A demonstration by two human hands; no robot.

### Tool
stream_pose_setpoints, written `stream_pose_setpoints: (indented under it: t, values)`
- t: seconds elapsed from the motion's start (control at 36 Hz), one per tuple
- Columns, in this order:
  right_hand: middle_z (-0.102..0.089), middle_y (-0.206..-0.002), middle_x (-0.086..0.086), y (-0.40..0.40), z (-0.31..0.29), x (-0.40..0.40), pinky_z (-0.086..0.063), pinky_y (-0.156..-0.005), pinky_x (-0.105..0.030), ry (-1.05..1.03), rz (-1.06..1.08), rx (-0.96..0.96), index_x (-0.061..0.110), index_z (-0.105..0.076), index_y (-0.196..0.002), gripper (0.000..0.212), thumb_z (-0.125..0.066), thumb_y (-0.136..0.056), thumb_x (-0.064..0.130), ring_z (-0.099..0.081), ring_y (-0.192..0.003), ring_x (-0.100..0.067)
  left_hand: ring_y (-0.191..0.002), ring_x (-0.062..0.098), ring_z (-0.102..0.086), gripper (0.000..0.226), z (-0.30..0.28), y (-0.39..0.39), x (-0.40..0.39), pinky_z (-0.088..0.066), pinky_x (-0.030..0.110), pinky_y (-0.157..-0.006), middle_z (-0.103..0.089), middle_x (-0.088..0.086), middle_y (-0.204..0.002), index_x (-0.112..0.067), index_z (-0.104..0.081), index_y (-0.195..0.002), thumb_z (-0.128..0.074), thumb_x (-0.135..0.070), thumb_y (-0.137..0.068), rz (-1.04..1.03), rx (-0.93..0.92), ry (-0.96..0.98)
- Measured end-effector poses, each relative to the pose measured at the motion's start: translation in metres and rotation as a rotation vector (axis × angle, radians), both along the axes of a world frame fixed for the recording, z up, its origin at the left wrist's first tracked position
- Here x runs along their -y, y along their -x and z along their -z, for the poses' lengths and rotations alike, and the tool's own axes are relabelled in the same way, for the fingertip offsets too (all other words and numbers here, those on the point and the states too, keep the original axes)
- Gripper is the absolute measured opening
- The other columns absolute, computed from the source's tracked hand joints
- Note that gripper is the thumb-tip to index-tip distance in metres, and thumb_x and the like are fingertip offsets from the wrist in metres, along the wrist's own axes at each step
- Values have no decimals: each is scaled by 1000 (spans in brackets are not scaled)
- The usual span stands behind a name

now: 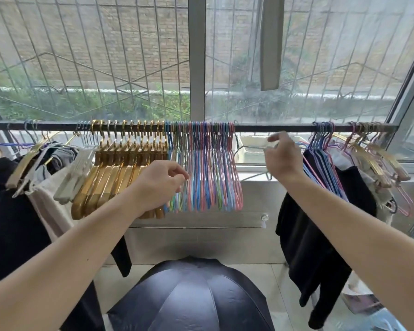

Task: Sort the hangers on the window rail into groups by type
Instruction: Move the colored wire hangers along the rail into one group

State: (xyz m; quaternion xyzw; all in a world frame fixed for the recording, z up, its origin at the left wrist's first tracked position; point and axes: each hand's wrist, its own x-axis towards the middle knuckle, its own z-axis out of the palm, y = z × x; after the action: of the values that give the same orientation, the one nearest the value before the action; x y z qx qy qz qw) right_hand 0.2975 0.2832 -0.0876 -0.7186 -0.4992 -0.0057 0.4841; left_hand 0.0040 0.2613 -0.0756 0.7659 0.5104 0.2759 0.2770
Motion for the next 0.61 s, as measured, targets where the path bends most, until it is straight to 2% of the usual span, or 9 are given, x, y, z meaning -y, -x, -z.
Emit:
stream_pose_setpoints:
  t: [0.08, 0.14, 0.19, 0.28, 0.33, 0.39, 0.44, 0.5, 0.61]
  values:
    - [-67, -101, -9, -7, -23, -24, -37, -76, -29, 80, 32, 2, 11, -67, -111, 24, -52, -93, 8, -57, -90, -28, -95, 32, -71, 18, 2, 3, 1, -62, 46, -84, -71, 4, -96, -21, -70, -104, -53, -17, -105, -6, 2, 10]
    - [-70, -108, -15, -10, -29, -39, -43, -82, -32, 130, 35, 0, 10, -70, -106, 25, -50, -92, 8, -61, -101, -34, -97, 39, -70, 16, 5, 4, 3, -61, 51, -84, -72, 5, -95, -20, -70, -105, -54, -18, -105, -3, 14, 21]
    - [-71, -110, -18, -14, -27, -49, -47, -89, -37, 185, 33, 19, 7, -72, -105, 26, -50, -92, 9, -63, -108, -38, -96, 39, -70, 15, 9, 3, 4, -61, 52, -85, -71, 5, -94, -21, -70, -104, -55, -18, -105, 7, 39, 21]
    - [-72, -104, -20, -22, 1, -56, -50, -86, -39, 258, 30, -6, 2, -73, -100, 26, -49, -91, 7, -64, -101, -39, -87, 22, -71, 15, 16, 5, 6, -63, 42, -83, -72, 1, -93, -26, -69, -102, -56, -20, -105, 4, 90, 13]
    - [-71, -105, -16, -24, 36, -50, -46, -80, -35, 316, 23, -37, 5, -72, -103, 26, -49, -92, 7, -61, -95, -34, -88, 20, -73, 15, 28, 10, 8, -63, 42, -84, -73, -1, -95, -27, -71, -102, -57, -20, -104, 5, 125, 39]
    - [-68, -112, -13, -25, 71, -38, -43, -82, -33, 361, 28, -85, 9, -70, -110, 27, -48, -95, 9, -59, -99, -32, -90, 15, -73, 16, 38, 12, 11, -62, 37, -86, -73, -2, -98, -26, -71, -101, -57, -20, -104, 14, 157, 60]
    - [-67, -115, -11, -19, 116, -21, -48, -88, -35, 436, 31, -131, 12, -69, -114, 28, -48, -96, 10, -61, -105, -33, -89, 11, -73, 16, 57, 16, 15, -62, 30, -83, -72, -4, -100, -24, -71, -101, -57, -19, -105, 10, 173, 102]
    - [-70, -114, -7, -15, 151, -2, -54, -91, -39, 498, 41, -170, 20, -71, -107, 30, -46, -93, 13, -65, -102, -34, -87, 11, -74, 17, 76, 15, 22, -61, 28, -79, -73, -5, -99, -23, -72, -101, -56, -18, -105, 0, 195, 149]
    - [-72, -98, -4, -3, 227, 40, -62, -80, -50, 591, 38, -336, 34, -67, -80, 31, -43, -88, 16, -70, -85, -31, -77, 11, -73, 23, 146, 9, 45, -58, 35, -77, -76, -2, -92, -18, -73, -94, -54, -9, -103, -32, 278, 389]
